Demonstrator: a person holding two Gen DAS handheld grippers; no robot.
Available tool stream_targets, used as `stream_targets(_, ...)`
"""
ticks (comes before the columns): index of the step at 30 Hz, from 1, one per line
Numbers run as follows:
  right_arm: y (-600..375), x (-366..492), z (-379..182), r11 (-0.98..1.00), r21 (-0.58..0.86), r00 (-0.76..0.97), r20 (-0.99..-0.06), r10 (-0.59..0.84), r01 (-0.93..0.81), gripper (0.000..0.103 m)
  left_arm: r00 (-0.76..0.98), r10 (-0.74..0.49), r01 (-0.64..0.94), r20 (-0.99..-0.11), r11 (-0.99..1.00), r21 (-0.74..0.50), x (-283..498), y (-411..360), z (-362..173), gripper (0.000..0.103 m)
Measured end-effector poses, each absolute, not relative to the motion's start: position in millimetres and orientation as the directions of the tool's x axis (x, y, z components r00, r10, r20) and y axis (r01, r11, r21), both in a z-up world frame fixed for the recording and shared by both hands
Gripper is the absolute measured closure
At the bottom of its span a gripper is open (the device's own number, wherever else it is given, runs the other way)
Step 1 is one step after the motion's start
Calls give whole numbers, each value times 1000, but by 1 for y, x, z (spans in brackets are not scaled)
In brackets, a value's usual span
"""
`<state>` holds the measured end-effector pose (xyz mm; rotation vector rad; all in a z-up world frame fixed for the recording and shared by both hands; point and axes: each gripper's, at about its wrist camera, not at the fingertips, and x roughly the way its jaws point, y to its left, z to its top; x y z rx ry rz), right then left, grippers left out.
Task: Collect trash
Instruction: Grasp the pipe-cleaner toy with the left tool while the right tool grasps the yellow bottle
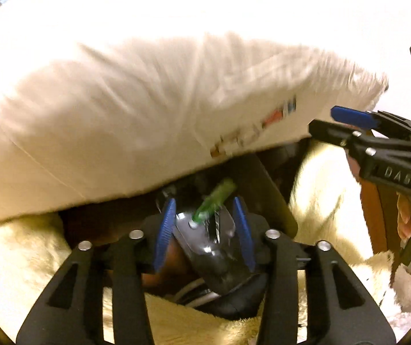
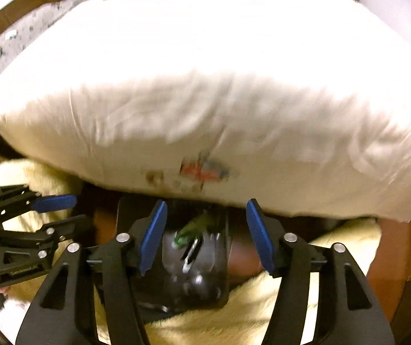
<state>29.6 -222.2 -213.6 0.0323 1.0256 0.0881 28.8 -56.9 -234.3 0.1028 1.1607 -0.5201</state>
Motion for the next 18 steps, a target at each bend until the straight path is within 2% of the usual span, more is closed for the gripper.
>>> stream_targets(3,-229,36,-184,997,63,610,-789,78,-47,35,393,-340,434,-854,887,-154,34,-44,-202,53)
stream_targets(7,-234,56,-152,998,43,685,-727,55,-35,34,507,-333,414,-795,903,-115,50,-37,-162,46)
stream_targets(18,-243,139,-114,997,78,751,-659,32,26,34,629,-305,356,-715,931,-84,125,-38,-123,45)
